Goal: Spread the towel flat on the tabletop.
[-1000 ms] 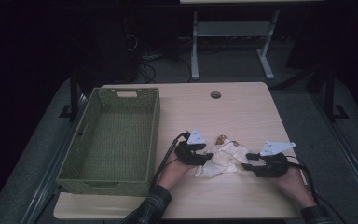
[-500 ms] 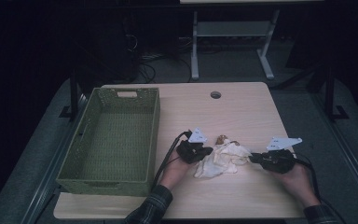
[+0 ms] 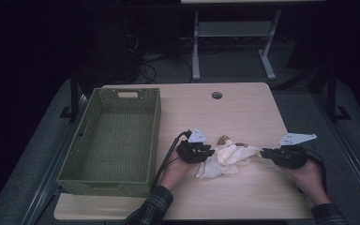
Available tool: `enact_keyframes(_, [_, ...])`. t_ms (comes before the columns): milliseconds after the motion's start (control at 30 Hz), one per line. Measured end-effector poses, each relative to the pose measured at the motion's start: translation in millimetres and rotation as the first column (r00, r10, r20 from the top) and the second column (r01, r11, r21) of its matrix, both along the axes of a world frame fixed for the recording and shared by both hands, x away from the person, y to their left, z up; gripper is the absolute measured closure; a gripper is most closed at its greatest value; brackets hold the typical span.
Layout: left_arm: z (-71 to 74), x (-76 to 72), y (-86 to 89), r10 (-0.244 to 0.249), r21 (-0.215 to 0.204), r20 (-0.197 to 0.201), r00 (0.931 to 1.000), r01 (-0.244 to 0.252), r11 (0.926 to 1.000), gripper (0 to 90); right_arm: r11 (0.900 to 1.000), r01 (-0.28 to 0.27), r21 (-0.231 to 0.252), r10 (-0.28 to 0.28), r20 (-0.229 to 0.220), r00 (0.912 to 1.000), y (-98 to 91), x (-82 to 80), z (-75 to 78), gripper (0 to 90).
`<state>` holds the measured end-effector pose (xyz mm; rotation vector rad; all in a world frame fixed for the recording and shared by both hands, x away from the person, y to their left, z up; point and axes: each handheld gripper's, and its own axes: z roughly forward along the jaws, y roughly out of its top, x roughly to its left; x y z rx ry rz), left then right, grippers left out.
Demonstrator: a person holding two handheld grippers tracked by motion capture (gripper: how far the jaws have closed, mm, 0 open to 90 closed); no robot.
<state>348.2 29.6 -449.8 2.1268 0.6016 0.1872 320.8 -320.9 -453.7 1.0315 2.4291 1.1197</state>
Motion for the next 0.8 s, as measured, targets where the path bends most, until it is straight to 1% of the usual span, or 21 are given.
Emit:
enact_keyframes(133, [-4.2, 3.9, -3.4, -0.019, 0.015, 0.0, 0.9998, 0.019, 0.9997, 62.5, 1.0, -0.002, -0.005, 0.002, -0.012, 0.9999, 1.6, 0.6, -3.1, 81.4])
enact_keyframes(167, [-5.6, 4.8, -4.7, -0.016, 0.007, -0.005, 0.9999, 0.016, 0.9998, 60.9, 0.9999, -0.006, -0.012, 0.005, -0.015, 0.9999, 1.9, 0.8, -3.7, 81.4])
enact_keyframes(200, [-7.6, 6.4, -6.1, -0.025, 0.002, -0.018, 0.9995, 0.025, 0.9997, 60.9, 0.9999, -0.004, -0.013, 0.004, -0.018, 0.9998, 2.3, 0.7, -3.9, 81.4])
enact_keyframes(267, [-9.7, 7.3, -8.5, -0.04, 0.008, -0.026, 0.9989, 0.04, 0.9992, 60.8, 0.9999, -0.002, -0.014, 0.001, -0.019, 0.9998, 2.6, 0.5, -4.5, 81.4])
enact_keyframes(300, [-10.3, 7.4, -9.3, -0.05, 0.015, -0.033, 0.9982, 0.05, 0.9986, 64.1, 0.9999, 0.0, -0.015, 0.0, -0.02, 0.9998, 2.5, 0.5, -4.5, 81.4])
enact_keyframes(333, [-10.7, 7.0, -10.5, -0.048, 0.022, -0.03, 0.9984, 0.048, 0.9986, 68.5, 0.9999, -0.001, -0.015, 0.0, -0.02, 0.9998, 2.0, 0.5, -4.4, 81.4])
enact_keyframes(367, [-10.4, 6.8, -10.7, -0.045, 0.032, -0.028, 0.9986, 0.046, 0.9984, 78.4, 1.0, -0.001, -0.009, 0.001, -0.014, 0.9999, 1.4, 0.8, -4.8, 81.4])
enact_keyframes(433, [-9.1, 7.1, -10.5, -0.041, 0.031, -0.036, 0.9985, 0.042, 0.9986, 89.5, 0.9999, 0.006, -0.009, -0.006, -0.018, 0.9998, 0.4, 0.6, -4.3, 81.3])
enact_keyframes(500, [-6.8, 7.2, -9.5, -0.043, 0.029, -0.046, 0.998, 0.044, 0.9986, 89.7, 1.0, 0.003, -0.009, -0.003, -0.008, 1.0, -1.5, 0.8, -3.4, 81.3])
enact_keyframes(533, [-4.6, 6.7, -8.7, -0.039, 0.024, -0.043, 0.9983, 0.04, 0.9989, 89.7, 1.0, 0.007, -0.004, -0.007, -0.008, 0.9999, -2.0, 0.4, -2.8, 81.3])
enact_keyframes(600, [1.3, 5.4, -6.4, -0.021, 0.001, -0.029, 0.9994, 0.021, 0.9998, 89.8, 1.0, 0.01, 0.0, -0.01, -0.005, 0.9999, -4.9, -0.7, -0.6, 81.3])
enact_keyframes(700, [9.0, 4.5, -2.6, -0.01, -0.023, -0.01, 0.9999, 0.01, 0.9997, 89.8, 0.9996, 0.018, 0.02, -0.018, 0.009, 0.9998, -8.7, -2.8, 3.5, 81.3])
enact_keyframes(767, [8.3, 5.8, -2.2, -0.011, -0.019, -0.011, 0.9999, 0.011, 0.9998, 89.7, 0.9994, 0.022, 0.028, -0.022, 0.011, 0.9997, -10.8, -2.5, 4.3, 81.3])
enact_keyframes(800, [3.8, 8.4, -3.0, -0.017, -0.021, -0.021, 0.9996, 0.017, 0.9996, 89.5, 0.9993, 0.026, 0.028, -0.026, 0.005, 0.9996, -11.2, -2.1, 3.8, 81.3])
